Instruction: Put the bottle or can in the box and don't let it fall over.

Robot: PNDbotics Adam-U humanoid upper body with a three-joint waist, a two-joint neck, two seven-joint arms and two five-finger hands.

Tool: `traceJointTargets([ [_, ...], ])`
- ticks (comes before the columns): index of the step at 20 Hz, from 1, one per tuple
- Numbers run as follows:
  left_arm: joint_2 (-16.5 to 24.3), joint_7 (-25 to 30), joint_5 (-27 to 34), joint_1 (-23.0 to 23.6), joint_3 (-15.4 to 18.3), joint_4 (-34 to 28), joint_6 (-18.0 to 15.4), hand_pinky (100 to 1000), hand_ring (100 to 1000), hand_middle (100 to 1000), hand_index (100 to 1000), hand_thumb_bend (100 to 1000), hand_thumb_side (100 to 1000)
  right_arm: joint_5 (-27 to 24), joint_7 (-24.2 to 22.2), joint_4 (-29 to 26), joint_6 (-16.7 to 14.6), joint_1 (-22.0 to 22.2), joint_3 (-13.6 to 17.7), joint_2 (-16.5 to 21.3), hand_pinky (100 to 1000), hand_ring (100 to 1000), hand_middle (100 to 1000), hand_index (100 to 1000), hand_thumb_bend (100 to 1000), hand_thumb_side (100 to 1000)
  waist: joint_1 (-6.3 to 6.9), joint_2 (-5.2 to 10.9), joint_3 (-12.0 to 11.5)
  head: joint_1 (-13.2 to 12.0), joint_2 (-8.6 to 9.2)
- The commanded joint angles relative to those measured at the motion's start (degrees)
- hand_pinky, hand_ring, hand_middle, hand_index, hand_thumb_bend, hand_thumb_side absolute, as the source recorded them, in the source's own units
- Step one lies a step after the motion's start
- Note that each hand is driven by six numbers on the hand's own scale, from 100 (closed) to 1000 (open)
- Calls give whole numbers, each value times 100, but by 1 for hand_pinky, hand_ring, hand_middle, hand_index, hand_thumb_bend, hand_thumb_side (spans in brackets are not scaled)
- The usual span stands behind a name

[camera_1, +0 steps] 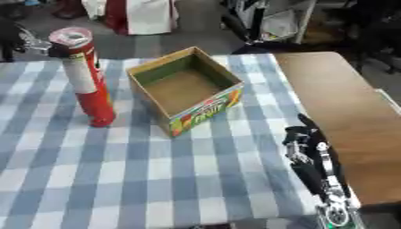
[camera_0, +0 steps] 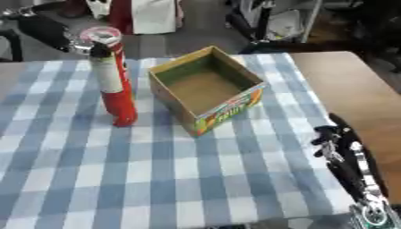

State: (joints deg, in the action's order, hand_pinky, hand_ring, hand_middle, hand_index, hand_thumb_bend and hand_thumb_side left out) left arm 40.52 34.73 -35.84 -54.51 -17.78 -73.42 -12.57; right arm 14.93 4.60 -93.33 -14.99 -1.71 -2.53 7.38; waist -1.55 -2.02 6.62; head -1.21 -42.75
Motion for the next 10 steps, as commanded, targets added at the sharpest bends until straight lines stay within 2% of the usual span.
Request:
traceJointTargets([
  [1, -113, -56, -300, -208, 45, 248, -18, 830, 898, 863, 997, 677, 817, -11, -30, -46, -11, -39, -8, 101, 462, 604, 689, 947, 100, 733, 12, 73, 13, -39, -16],
  [10, -337, -118, -655, -254, 112, 682, -23, 816, 899, 850, 996, 676, 822, -29, -56, -37, -22, -53, -22, 87, 462, 604, 689, 948, 100, 732, 10, 64, 62, -98, -66],
])
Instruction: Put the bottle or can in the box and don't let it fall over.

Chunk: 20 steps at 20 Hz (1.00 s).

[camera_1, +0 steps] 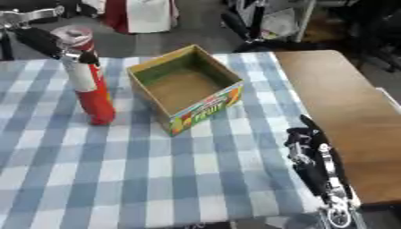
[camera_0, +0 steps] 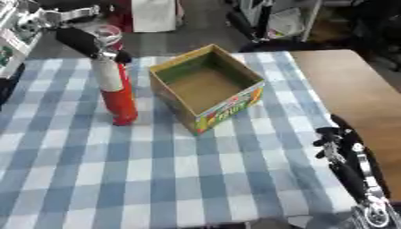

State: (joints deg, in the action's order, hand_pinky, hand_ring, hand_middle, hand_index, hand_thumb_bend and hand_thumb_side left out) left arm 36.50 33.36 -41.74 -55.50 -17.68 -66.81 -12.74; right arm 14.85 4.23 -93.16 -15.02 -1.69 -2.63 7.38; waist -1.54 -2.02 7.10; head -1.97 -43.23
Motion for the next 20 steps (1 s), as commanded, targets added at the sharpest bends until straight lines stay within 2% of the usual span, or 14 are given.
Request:
traceJointTargets([
  [1, 66, 27, -82, -151, 109, 33, -5, 817, 898, 849, 994, 676, 822, -22, -20, -54, -20, -56, -10, 86, 462, 604, 689, 948, 100, 732, 10, 65, 16, -22, -21],
  [20, 110, 224, -619, -107, 134, 223, 35, 823, 857, 821, 966, 661, 825, -24, -40, -37, -25, -81, -11, 72, 463, 605, 689, 948, 100, 732, 24, 77, 50, -64, -75],
])
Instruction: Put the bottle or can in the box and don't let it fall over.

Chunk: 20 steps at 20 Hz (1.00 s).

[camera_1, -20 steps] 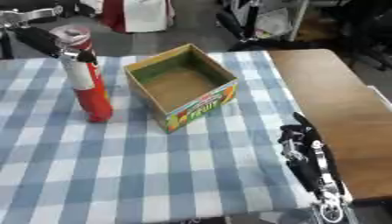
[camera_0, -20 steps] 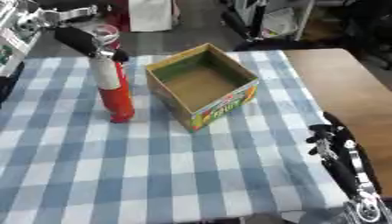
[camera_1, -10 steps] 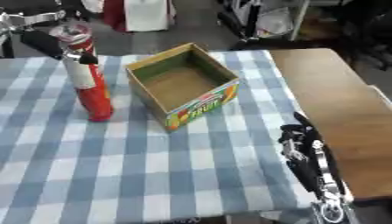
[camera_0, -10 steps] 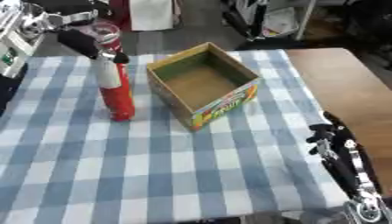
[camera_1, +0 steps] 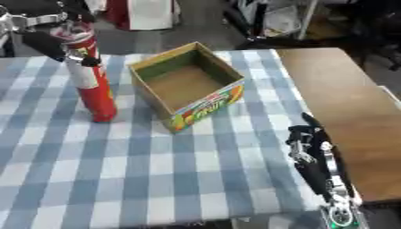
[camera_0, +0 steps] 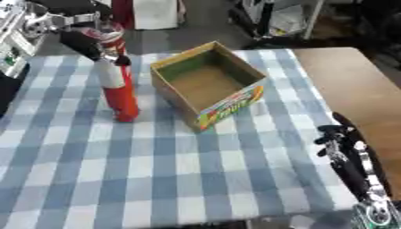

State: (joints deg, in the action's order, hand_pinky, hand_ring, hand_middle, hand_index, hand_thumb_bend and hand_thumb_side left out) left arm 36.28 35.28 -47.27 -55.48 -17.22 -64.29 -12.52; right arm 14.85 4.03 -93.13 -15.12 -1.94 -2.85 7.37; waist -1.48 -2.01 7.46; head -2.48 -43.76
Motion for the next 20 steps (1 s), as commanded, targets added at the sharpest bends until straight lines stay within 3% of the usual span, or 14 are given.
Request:
traceJointTargets([
  [1, 131, 43, -83, -108, 91, -15, 18, 819, 855, 818, 965, 656, 827, -24, -21, -39, -14, -58, 11, 72, 463, 605, 689, 948, 100, 732, 18, 77, 15, -13, -21],
  [11, 137, -41, -100, -101, 156, 85, 136, 735, 814, 771, 944, 585, 842, -29, -23, -24, -15, -64, 15, 68, 463, 605, 689, 949, 100, 735, 18, 78, 22, -11, -22],
  [16, 114, -221, -17, -76, 168, 106, 236, 615, 708, 704, 917, 491, 851, -33, -23, -18, -15, -68, 14, 65, 464, 605, 688, 949, 100, 737, 16, 74, 27, -4, -23],
  [20, 93, -291, 26, -62, 150, 134, 262, 564, 629, 674, 910, 414, 803, -37, -25, -15, -15, -74, 12, 63, 464, 605, 687, 949, 100, 739, 15, 72, 39, -8, -28],
])
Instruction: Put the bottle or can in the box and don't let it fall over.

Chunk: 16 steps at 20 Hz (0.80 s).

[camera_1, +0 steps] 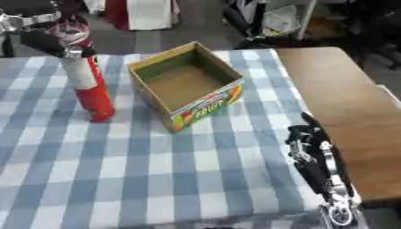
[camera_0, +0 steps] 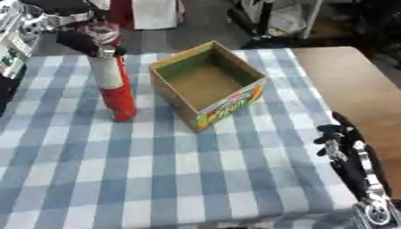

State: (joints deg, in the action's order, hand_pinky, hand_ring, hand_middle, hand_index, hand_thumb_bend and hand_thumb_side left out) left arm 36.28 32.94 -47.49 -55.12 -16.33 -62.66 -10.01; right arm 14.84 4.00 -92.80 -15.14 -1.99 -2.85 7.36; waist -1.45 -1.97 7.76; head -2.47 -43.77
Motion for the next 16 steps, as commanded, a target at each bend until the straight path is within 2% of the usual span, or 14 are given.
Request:
traceJointTargets([
  [1, 89, -66, 54, -96, 59, -23, 10, 556, 620, 672, 910, 404, 793, -38, -22, -48, -14, -70, 12, 63, 464, 605, 687, 949, 100, 740, 13, 68, 12, -7, -28],
  [7, 69, -53, 79, -68, 37, 13, -60, 538, 585, 655, 901, 308, 683, -43, -25, -48, -15, -84, 12, 60, 464, 605, 687, 950, 100, 740, 17, 67, 34, 19, -21],
  [16, 27, -94, 132, -70, 70, 87, -230, 377, 452, 544, 813, 100, 510, -48, -23, -47, -14, -94, 18, 55, 464, 605, 687, 950, 100, 739, 13, 69, 42, 39, -2],
])
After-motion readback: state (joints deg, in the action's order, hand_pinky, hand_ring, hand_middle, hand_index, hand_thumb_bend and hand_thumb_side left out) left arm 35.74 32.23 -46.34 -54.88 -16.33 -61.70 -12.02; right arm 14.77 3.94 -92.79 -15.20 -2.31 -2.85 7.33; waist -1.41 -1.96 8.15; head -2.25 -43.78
